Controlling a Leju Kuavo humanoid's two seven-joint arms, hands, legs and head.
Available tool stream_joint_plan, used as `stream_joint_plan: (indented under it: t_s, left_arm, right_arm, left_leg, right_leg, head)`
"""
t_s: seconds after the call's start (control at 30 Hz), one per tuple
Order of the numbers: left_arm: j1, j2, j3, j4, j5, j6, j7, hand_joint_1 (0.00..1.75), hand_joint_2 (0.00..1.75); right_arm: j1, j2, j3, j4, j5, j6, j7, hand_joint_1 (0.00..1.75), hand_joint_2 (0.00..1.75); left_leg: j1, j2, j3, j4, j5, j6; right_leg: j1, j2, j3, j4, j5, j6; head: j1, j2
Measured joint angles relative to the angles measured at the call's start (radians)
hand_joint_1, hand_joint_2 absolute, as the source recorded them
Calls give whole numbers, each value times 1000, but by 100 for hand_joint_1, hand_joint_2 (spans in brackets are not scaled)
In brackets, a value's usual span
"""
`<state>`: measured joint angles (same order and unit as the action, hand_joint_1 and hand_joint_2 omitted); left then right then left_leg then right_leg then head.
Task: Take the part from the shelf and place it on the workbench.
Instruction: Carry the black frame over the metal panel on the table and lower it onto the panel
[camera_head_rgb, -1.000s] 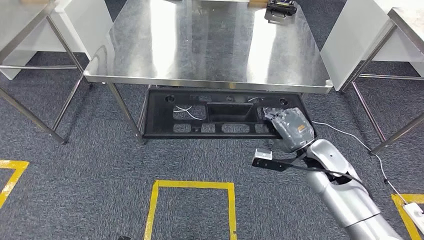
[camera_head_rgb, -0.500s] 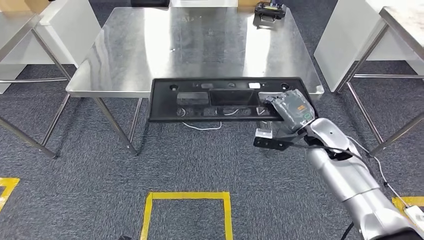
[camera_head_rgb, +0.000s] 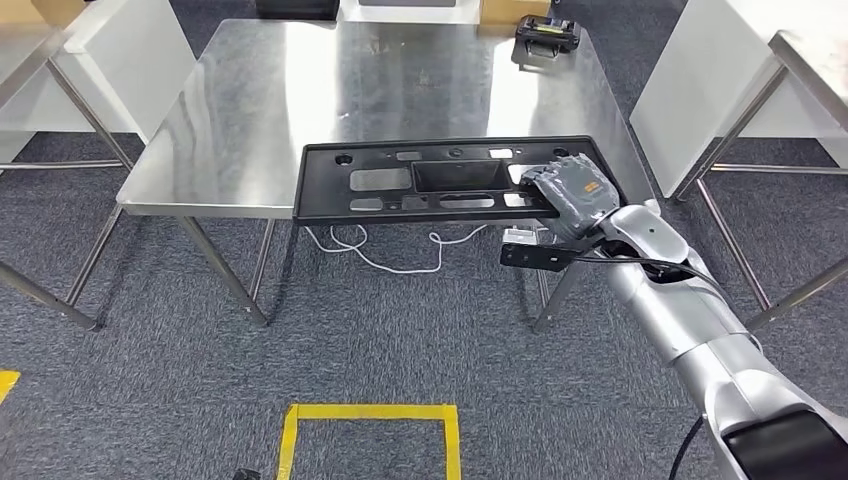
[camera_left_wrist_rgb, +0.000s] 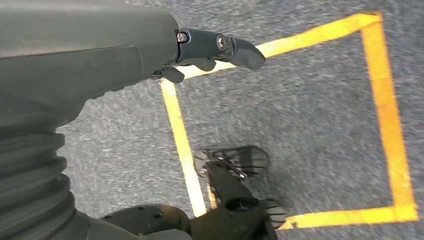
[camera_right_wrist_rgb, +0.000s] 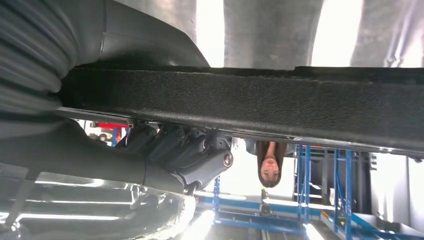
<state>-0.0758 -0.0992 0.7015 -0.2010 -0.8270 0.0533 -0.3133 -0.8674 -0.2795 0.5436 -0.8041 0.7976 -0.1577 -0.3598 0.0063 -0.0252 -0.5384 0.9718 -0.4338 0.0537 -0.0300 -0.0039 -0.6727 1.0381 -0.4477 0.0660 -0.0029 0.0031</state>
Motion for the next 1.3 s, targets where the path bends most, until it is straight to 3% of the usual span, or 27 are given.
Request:
stream_joint_plan:
  t_s: [0.03,0.07,0.13,0.2,0.27,0.33,0.37,0.4,0.5,0.57,0.63,0.7,0.77,0.83,0.87,0.9,0.93,0.97,1.0,1.07,1.1,1.17,1.2,1.23,1.27,1.3]
  left_arm:
    - [0,0,1,0,0,0,0,0,175]
    - [-1,0,3,0,0,1,-1,0,175]
    - [-2,-1,7,0,1,1,-1,0,175]
    - [-1,0,11,0,1,2,-1,0,175]
    - [-1,-1,13,0,1,2,-1,0,175]
    - [0,-1,15,0,1,2,-1,0,175]
    - [1,0,15,0,1,2,-1,0,175]
    - [2,0,16,0,1,3,-1,0,175]
    - [3,0,17,1,1,3,-1,0,175]
    - [3,-1,17,3,1,3,-2,0,175]
    - [3,-2,18,3,1,4,-4,0,175]
    - [4,-2,19,3,1,7,-7,0,175]
    - [3,-3,20,3,1,9,-9,0,175]
    - [1,-4,21,3,-1,10,-10,0,175]
    - [1,-5,21,3,-2,10,-9,0,175]
    - [2,-6,21,3,-3,10,-7,0,175]
    - [1,-8,21,3,-5,10,-6,0,175]
    - [1,-10,21,3,-7,9,-3,0,175]
    - [0,-14,21,4,-9,9,-1,0,175]
    - [-3,-19,21,5,-13,9,5,0,175]
    - [-5,-21,21,5,-13,9,7,0,175]
    - [-8,-20,21,4,-15,9,10,0,175]
    - [-9,-20,21,4,-15,10,10,0,175]
    - [-11,-19,21,3,-15,10,11,0,175]
    - [-12,-19,21,3,-15,10,11,0,175]
    - [-11,-19,21,3,-14,10,11,0,175]
  right_arm:
    - [-11,8,6,14,-4,0,-5,166,175]
    - [-25,15,12,28,-8,1,-10,166,175]
    - [-51,30,22,49,-13,1,-18,166,175]
    - [-73,40,29,66,-17,1,-23,166,175]
    - [-91,50,35,80,-19,1,-25,166,175]
    - [-99,62,41,90,-20,1,-25,166,175]
    - [-100,66,45,93,-20,1,-25,166,175]
    - [-100,68,48,97,-20,1,-25,166,175]
    - [-103,73,56,106,-24,1,-26,166,175]
    - [-112,76,57,112,-41,4,-30,166,175]
    - [-126,77,57,120,-67,15,-39,166,175]
    - [-142,74,57,128,-91,27,-48,166,175]
    - [-159,69,56,140,-107,35,-57,166,175]
    - [-169,59,56,154,-115,40,-62,166,175]
    - [-170,55,56,161,-117,41,-63,166,175]
    - [-170,51,56,168,-118,41,-64,166,175]
    - [-170,47,56,174,-118,41,-66,166,175]
    - [-171,45,56,179,-120,40,-68,166,175]
    - [-171,43,56,185,-122,40,-70,166,175]
    - [-173,42,57,195,-126,40,-72,166,175]
    - [-174,43,57,199,-128,41,-73,166,175]
    - [-177,44,58,205,-129,41,-75,166,175]
    - [-178,45,58,208,-131,41,-76,166,175]
    - [-180,47,58,211,-132,41,-78,166,175]
    - [-181,51,58,214,-134,41,-78,166,175]
    - [-181,55,59,218,-135,40,-79,166,175]
  left_leg:
    - [0,1,8,-1,-12,-9]
    - [-1,2,16,0,-20,-18]
    - [1,7,26,7,-30,-32]
    - [7,14,13,60,-37,-40]
    - [13,19,-51,177,-68,-48]
    - [18,19,-131,279,-120,-57]
    - [21,20,-153,290,-130,-61]
    - [25,20,-157,266,-116,-64]
    - [36,28,-103,82,6,-77]
    - [32,36,-87,30,32,-67]
    - [22,36,-82,31,25,-41]
    - [16,33,-60,25,25,-21]
    - [12,27,-43,21,19,-5]
    - [6,18,-32,21,6,5]
    - [3,14,-24,21,-3,8]
    - [-1,9,-12,21,-13,10]
    - [-5,6,2,21,-25,11]
    - [-10,3,16,20,-37,11]
    - [-14,2,31,21,-50,11]
    - [-21,0,47,17,-77,7]
    - [-23,1,57,17,-84,4]
    - [-26,3,63,39,-81,-2]
    - [-26,6,49,85,-65,-5]
    - [-24,8,16,147,-52,-10]
    - [-20,10,-30,219,-50,-16]
    - [-14,13,-78,280,-67,-24]
  right_leg:
    - [0,-7,16,-48,32,2]
    - [2,-10,27,-76,51,-4]
    - [-2,-7,47,-88,65,-28]
    - [-10,-5,68,-92,80,-54]
    - [-7,-5,85,-92,75,-74]
    - [-5,-2,94,-91,63,-78]
    - [-5,0,100,-90,57,-75]
    - [-7,1,107,-89,50,-71]
    - [-13,2,125,-82,28,-49]
    - [-8,2,131,-83,17,-32]
    - [-1,2,138,-76,17,-15]
    - [-1,2,117,-27,16,-7]
    - [-3,1,36,92,2,-15]
    - [1,2,-64,216,-39,-29]
    - [5,2,-98,243,-61,-35]
    - [9,3,-116,235,-73,-38]
    - [15,3,-116,195,-65,-38]
    - [21,3,-104,130,-32,-37]
    - [28,2,-88,53,21,-35]
    - [41,2,-57,-62,107,-40]
    - [45,3,-46,-89,127,-46]
    - [38,5,-18,-102,140,-69]
    - [32,4,-4,-105,144,-81]
    - [26,4,12,-106,144,-91]
    - [24,4,24,-106,137,-97]
    - [24,5,38,-106,125,-102]
  head:
    - [0,0]
    - [0,0]
    - [-4,0]
    - [-7,0]
    - [-6,0]
    - [-7,0]
    - [-7,0]
    - [-7,0]
    - [-8,0]
    - [-9,0]
    - [-10,0]
    - [-9,0]
    - [-7,0]
    - [-6,0]
    - [-6,0]
    - [-5,0]
    - [-5,0]
    - [-5,0]
    - [-5,0]
    - [-5,0]
    - [-6,0]
    - [-6,0]
    - [-6,0]
    - [-7,0]
    - [-7,0]
    - [-8,0]
